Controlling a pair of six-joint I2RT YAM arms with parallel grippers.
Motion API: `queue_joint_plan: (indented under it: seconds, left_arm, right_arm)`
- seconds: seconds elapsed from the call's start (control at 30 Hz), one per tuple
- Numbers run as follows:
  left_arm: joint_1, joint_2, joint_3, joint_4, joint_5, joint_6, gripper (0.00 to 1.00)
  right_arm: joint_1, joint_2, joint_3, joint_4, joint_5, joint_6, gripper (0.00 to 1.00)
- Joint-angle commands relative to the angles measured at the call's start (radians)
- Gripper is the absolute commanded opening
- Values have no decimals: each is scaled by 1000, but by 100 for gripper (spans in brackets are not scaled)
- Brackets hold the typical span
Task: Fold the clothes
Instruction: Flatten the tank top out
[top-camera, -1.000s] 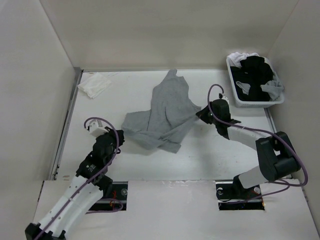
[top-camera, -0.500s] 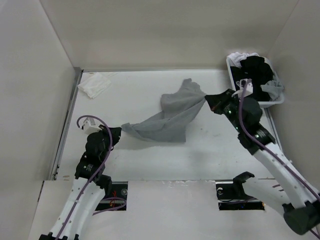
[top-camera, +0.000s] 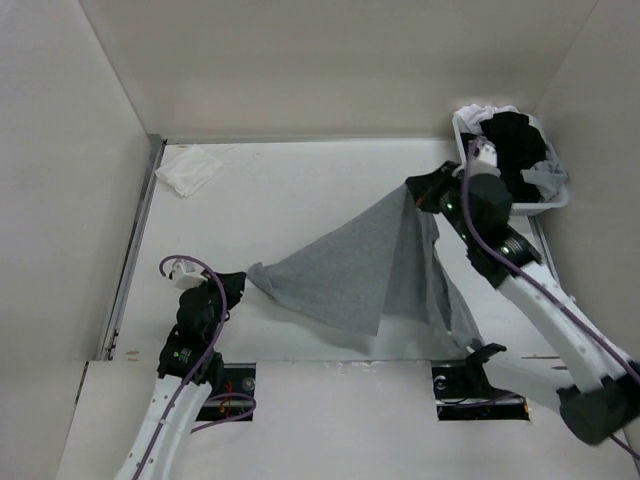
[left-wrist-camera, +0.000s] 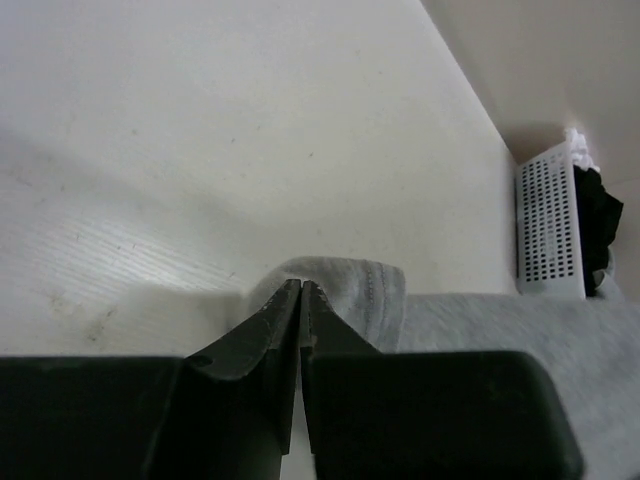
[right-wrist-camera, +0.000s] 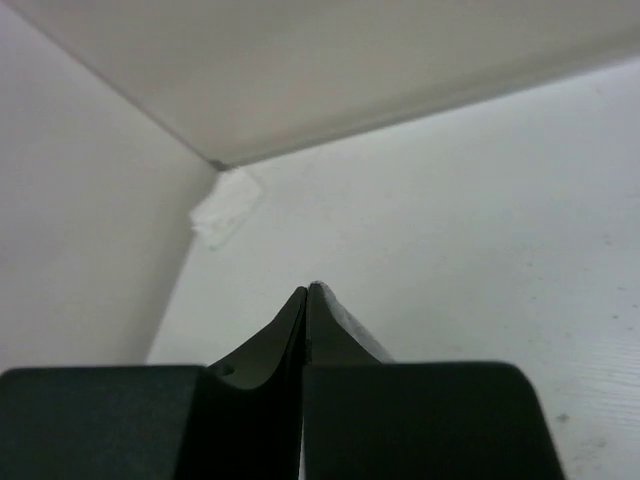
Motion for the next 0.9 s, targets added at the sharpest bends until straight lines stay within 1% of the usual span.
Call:
queue_joint_plan:
  seconds: [0.0, 0.03, 0.1, 0.2, 0.23, 0.27, 0.3, 0.37, 0.43, 0.47, 0.5, 0.57, 0.63, 0.67, 0.7, 0.77, 0.8, 0.87]
  left_arm:
    - [-13, -57, -79, -8, 13, -45, 5]
    - [-14, -64, -100, 1, 13, -60, 6]
    - [-20, -47, -117, 27, 8, -77, 10]
    - [-19, 30, -96, 46, -15, -64, 18]
    - [-17, 50, -88, 47, -22, -59, 21]
    - [-16, 71, -79, 46, -36, -51, 23]
    - [-16, 87, -71, 46, -51, -44, 24]
    - [-30, 102, -54, 58, -80, -31, 24]
    - [-59, 123, -31, 95, -117, -2, 24]
    - [-79, 148, -15, 119, -143, 19, 24]
    - [-102, 183, 5, 142, -172, 39, 24]
    - [-155, 270, 47, 187, -228, 70, 24]
    - [-218, 349, 79, 239, -281, 94, 25]
    - [-238, 382, 90, 262, -301, 107, 27]
    - [-263, 428, 108, 283, -326, 128, 28]
    - [-293, 519, 154, 309, -357, 170, 32]
    - [-301, 565, 179, 317, -360, 186, 35]
    - [-304, 645, 217, 326, -363, 211, 39]
  right_arm:
    - [-117, 221, -40, 168, -108, 25, 1]
    - [-148, 308, -27, 225, -147, 32, 1]
    - [-203, 500, 54, 302, -211, 43, 0]
    - [-251, 730, 257, 297, -274, 51, 0]
    - [-258, 773, 315, 278, -283, 52, 3]
    - [-261, 798, 361, 255, -284, 51, 8]
    - [-260, 803, 389, 229, -276, 45, 17]
    - [-258, 771, 379, 202, -255, 37, 33]
    - [-240, 688, 282, 199, -215, 26, 40]
    - [-214, 638, 210, 210, -186, 23, 41]
    - [-191, 584, 134, 224, -158, 20, 40]
    - [-140, 496, -4, 245, -126, 22, 29]
    - [-88, 414, -150, 257, -107, 37, 10]
    - [-65, 375, -213, 253, -100, 49, 4]
    - [-45, 338, -274, 251, -92, 61, 2]
    - [-8, 274, -379, 238, -84, 83, 3]
    - [7, 240, -422, 222, -77, 95, 5]
    - [33, 179, -497, 193, -52, 130, 15]
